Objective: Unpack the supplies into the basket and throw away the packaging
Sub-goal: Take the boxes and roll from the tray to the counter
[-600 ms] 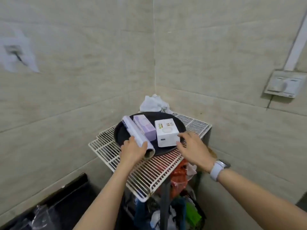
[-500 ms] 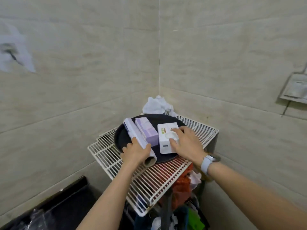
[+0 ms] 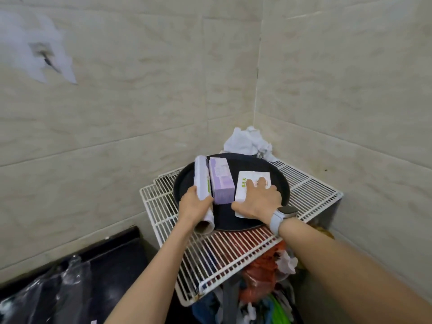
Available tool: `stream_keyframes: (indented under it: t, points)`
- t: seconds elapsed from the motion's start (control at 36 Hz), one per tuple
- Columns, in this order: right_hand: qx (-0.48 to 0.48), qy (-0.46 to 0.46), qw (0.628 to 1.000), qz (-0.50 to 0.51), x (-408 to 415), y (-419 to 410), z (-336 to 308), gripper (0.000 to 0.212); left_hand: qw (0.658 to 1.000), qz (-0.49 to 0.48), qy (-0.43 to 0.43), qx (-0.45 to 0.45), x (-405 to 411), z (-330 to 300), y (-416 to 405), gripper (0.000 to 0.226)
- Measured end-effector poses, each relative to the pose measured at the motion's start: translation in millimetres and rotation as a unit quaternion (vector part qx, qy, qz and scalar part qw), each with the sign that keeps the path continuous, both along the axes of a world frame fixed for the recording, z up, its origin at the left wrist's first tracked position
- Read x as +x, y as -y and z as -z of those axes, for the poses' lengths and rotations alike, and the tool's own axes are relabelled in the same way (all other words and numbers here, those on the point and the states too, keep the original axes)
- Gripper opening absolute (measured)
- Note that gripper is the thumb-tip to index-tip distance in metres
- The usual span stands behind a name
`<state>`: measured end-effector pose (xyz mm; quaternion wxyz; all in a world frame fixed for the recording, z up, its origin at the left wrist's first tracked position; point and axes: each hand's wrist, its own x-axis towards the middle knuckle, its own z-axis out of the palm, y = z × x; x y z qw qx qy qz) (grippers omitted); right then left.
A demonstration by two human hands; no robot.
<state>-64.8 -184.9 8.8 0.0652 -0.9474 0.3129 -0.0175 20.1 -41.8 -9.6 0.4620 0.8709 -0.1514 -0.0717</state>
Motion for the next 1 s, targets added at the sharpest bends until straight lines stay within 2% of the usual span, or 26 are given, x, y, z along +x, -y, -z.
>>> stream_keyframes:
  t: [0.14,0.25,0.36,0.47,0.58,0.69,0.83,1.0]
  points:
    - [0.012,0.061,0.998,0.014,-10.1,11.5,-4.0,0.075,0.997,-0.006,-0.035,-0.069,-4.4,-2.9,-4.3,0.056]
    - [0.034,0.114,0.993,0.028,-21.8,20.9,-19.2,0.071,0.993,-0.022,-0.036,-0.107,-6.1,-6.2,-5.4,0.065]
    - [0.046,0.198,0.979,0.014,-30.0,18.5,-42.1,0.068,0.989,-0.04,0.029,-0.136,-7.9,-18.2,-9.8,0.068]
    - [0.056,0.28,0.957,-0.057,-29.7,5.1,-57.2,0.071,0.976,-0.057,0.109,-0.181,-12.7,-38.3,-24.1,0.066]
    - [0.092,0.342,0.925,-0.135,-26.3,-26.4,-59.7,0.067,0.96,-0.073,0.145,-0.226,-21.7,-53.9,-55.7,0.066]
    - [0.177,0.353,0.898,-0.192,-25.1,-75.7,-54.5,0.069,0.955,-0.099,0.16,-0.227,-39.1,-49.0,-110.0,0.064]
    - [0.266,0.335,0.868,-0.251,-25.2,-151.3,-33.0,0.066,0.957,-0.15,0.129,-0.214,-67.2,-9.9,-195.9,0.063]
    - [0.304,0.298,0.855,-0.296,-28.5,-259.1,11.2,0.067,0.955,-0.207,0.061,-0.201,-109.5,52.4,-300.6,0.069]
